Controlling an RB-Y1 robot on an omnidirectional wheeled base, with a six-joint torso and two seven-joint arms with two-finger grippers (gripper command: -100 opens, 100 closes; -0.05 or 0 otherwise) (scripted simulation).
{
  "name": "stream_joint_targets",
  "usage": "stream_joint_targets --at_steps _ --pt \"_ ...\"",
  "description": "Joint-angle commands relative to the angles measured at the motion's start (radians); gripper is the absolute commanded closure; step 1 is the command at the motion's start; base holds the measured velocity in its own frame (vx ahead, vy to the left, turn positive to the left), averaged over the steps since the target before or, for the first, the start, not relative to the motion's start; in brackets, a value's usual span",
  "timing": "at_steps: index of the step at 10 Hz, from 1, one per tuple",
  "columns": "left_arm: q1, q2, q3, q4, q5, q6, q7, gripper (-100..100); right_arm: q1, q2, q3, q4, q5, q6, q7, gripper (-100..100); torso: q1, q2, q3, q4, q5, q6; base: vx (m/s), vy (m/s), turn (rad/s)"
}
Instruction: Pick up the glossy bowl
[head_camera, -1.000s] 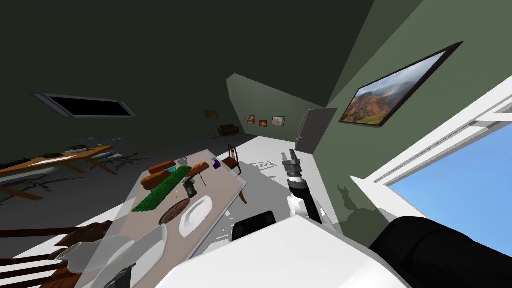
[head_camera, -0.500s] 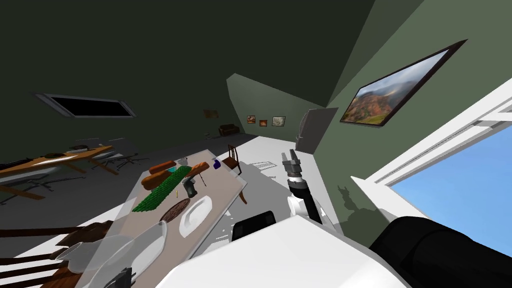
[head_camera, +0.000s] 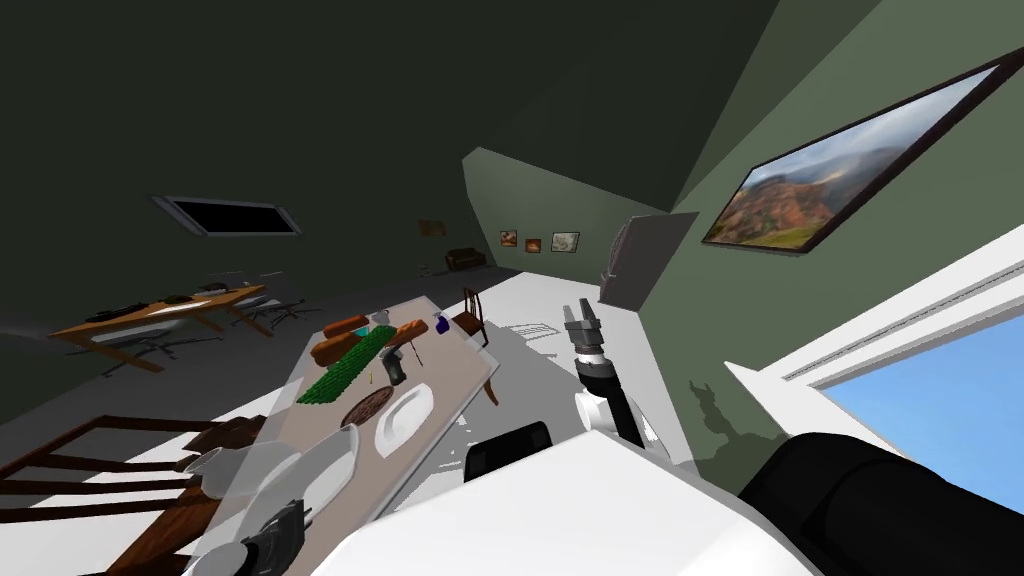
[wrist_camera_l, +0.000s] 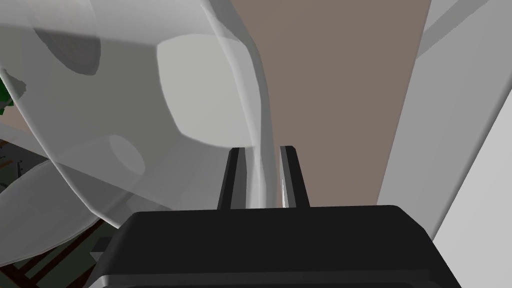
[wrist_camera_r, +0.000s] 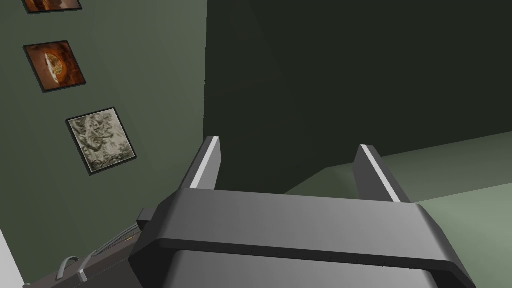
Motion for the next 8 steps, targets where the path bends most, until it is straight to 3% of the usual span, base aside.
stream_joint_targets --at_steps 1,2,3,4,6,8 --pt "0.016 -0.010 0.007 -0.024 -0.050 0.010 0.009 100 0.000 0.000 0.000 0.000 0.000 0.000 0.000 0 0.000 0.000 0.000 0.000 0.000 0.000 -0.014 0.033 -0.051" --pt "-0.020 -0.051 0.038 -0.068 -0.091 0.056 0.048 100 0.000 0.000 0.000 0.000 0.000 0.000 0.000 0 0.000 0.000 0.000 -0.001 0.002 0.000 -0.029 0.072 0.384" --pt "-0.020 -0.068 0.038 -0.007 -0.043 0.056 -0.020 100 0.000 0.000 0.000 0.000 0.000 0.000 0.000 0 0.002 -0.001 -0.001 -0.002 0.005 -0.001 -0.008 0.059 0.110" --pt "-0.020 -0.068 0.038 -0.033 -0.063 0.056 -0.029 100 0.000 0.000 0.000 0.000 0.000 0.000 0.000 0 0.003 0.001 -0.002 -0.005 0.011 -0.003 -0.004 0.025 -0.025" --pt "-0.020 -0.068 0.038 -0.068 -0.117 0.056 0.017 100 0.000 0.000 0.000 0.000 0.000 0.000 0.000 0 0.001 -0.001 -0.004 -0.006 0.016 -0.001 -0.005 -0.009 -0.001" --pt "-0.020 -0.068 0.038 -0.068 -0.167 0.056 0.048 100 0.000 0.000 0.000 0.000 0.000 0.000 0.000 0 0.000 -0.003 -0.005 -0.007 0.015 0.001 0.000 -0.011 -0.008"
